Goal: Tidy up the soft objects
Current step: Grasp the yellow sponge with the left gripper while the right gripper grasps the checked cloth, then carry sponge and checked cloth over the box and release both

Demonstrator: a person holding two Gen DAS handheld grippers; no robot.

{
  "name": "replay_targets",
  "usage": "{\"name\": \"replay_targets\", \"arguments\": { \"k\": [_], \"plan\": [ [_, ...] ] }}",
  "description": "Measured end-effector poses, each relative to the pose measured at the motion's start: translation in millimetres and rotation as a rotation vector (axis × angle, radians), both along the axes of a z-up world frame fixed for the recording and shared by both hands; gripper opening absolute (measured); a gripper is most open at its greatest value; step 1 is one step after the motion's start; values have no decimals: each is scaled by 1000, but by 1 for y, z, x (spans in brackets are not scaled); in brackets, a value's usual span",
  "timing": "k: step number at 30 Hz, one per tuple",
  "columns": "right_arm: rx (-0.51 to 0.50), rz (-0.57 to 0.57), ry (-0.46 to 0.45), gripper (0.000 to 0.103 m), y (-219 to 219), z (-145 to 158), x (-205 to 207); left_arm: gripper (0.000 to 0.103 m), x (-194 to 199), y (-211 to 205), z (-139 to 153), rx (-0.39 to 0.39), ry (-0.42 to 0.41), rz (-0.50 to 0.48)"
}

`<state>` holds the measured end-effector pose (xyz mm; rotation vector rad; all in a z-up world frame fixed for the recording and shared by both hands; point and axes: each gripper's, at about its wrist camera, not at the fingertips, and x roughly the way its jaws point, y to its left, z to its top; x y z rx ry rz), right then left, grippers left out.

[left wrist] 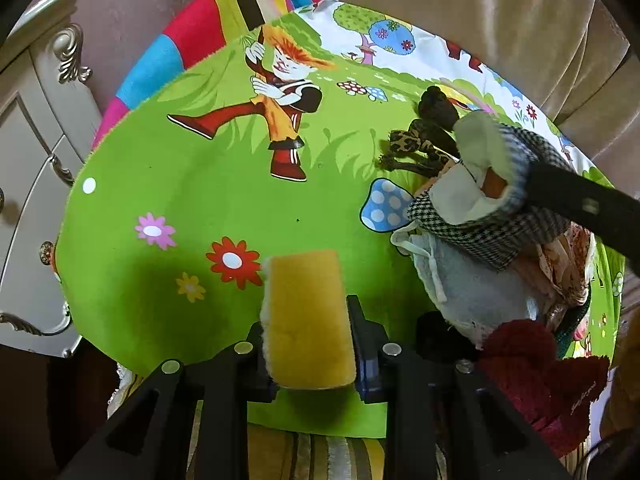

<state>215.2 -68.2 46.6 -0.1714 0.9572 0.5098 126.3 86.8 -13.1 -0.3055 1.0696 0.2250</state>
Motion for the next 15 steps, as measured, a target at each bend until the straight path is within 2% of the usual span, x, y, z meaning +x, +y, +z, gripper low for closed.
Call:
{"name": "replay_targets", "arguments": {
  "k": [4,5,6,9,12,15],
  "plan": [
    [-51,20,-8,88,17,-9,4,28,-3,1,3,16,-14,10],
    [-59,22,-16,80,18,-10,4,28,-3,1,3,19,-16,11],
    [-66,27,-21,65,19,-11,4,28,-3,1,3,20,-17,12],
    [-61,45,-3,42,20,-14,4,28,-4,0,5,30,-24,14],
    [-48,46,-25,27,18,-12,2,28,-5,-1,7,47,-33,16],
    [-29,38,-54,20,14,-5,0,28,-6,-3,11,72,-48,22]
  ]
}}
